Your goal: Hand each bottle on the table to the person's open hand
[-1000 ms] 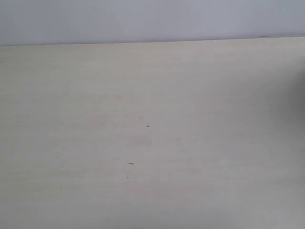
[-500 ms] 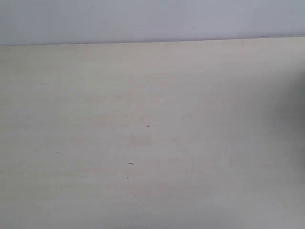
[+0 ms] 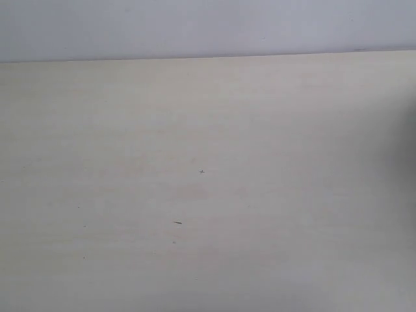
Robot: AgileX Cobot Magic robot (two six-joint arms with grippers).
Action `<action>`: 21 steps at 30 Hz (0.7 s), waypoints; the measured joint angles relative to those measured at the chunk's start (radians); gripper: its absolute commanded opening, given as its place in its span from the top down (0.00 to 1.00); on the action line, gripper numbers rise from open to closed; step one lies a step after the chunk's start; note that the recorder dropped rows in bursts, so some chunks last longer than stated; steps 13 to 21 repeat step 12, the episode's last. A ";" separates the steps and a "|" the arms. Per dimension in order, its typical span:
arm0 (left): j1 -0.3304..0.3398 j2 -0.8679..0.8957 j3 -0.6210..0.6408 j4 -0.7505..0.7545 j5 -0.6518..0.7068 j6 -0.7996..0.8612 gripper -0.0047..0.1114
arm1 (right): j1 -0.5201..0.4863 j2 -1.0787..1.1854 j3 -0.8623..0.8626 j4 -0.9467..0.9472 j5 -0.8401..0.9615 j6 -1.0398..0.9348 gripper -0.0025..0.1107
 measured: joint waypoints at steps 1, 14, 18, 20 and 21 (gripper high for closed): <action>-0.017 0.000 0.000 0.000 0.000 0.000 0.96 | 0.000 0.000 0.000 0.000 0.000 0.000 0.98; -0.061 0.000 0.000 0.000 0.000 0.000 0.96 | 0.000 0.000 0.000 0.000 0.000 0.000 0.98; -0.061 0.000 0.000 0.000 0.000 0.000 0.96 | 0.000 0.000 0.000 0.000 0.000 0.000 0.98; -0.061 0.000 0.000 0.000 0.000 0.000 0.96 | 0.000 0.000 0.000 0.000 0.000 0.000 0.98; -0.061 0.000 0.000 0.000 0.000 0.000 0.96 | 0.000 0.000 0.000 0.000 0.000 0.000 0.98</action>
